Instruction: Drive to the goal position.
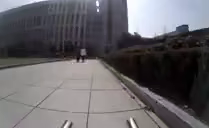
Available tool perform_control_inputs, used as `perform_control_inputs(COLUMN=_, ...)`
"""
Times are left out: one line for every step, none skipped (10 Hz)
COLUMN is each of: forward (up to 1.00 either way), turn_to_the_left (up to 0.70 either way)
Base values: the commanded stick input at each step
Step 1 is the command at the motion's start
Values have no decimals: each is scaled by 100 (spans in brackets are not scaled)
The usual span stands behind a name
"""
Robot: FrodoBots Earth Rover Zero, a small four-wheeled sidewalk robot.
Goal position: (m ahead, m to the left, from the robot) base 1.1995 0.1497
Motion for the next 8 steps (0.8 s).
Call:
perform_control_inputs(forward=70, turn_to_the_left=-25)
perform_control_inputs(forward=70, turn_to_the_left=-22)
perform_control_inputs(forward=70, turn_to_the_left=-15)
perform_control_inputs(forward=70, turn_to_the_left=-10)
perform_control_inputs(forward=70, turn_to_the_left=-9)
perform_control_inputs(forward=70, turn_to_the_left=-7)
perform_control_inputs(forward=70, turn_to_the_left=-6)
perform_control_inputs(forward=70, turn_to_the_left=-4)
